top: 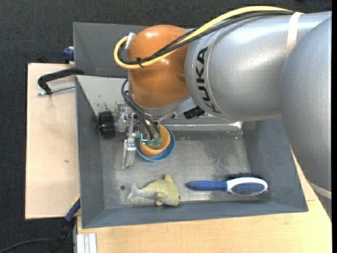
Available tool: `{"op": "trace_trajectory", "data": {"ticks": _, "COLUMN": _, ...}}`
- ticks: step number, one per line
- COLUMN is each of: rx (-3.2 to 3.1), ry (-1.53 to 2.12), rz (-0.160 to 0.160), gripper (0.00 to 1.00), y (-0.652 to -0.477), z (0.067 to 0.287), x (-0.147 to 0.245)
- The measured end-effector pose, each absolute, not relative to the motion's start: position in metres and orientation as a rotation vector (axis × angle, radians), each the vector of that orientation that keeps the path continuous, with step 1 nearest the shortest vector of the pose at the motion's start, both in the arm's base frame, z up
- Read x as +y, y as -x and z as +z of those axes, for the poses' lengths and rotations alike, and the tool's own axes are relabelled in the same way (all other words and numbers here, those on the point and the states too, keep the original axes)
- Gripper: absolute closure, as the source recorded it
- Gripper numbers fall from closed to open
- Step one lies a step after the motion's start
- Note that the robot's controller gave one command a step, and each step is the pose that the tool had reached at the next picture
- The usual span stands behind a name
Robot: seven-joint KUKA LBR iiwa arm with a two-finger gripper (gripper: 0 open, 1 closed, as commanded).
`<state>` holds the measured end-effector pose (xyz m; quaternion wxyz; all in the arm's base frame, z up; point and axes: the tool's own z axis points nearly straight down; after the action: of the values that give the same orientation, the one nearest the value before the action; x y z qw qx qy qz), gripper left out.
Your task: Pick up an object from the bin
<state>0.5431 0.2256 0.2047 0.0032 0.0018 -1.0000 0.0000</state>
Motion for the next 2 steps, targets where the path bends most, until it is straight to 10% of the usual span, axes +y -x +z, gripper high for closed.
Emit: {"op": "trace_trajectory", "data": {"ticks": 2, "rx": -3.146, "ry": -0.095, "rz": -0.006, "gripper": 0.00, "y": -0.588, "z": 0.085, "x": 0.115}}
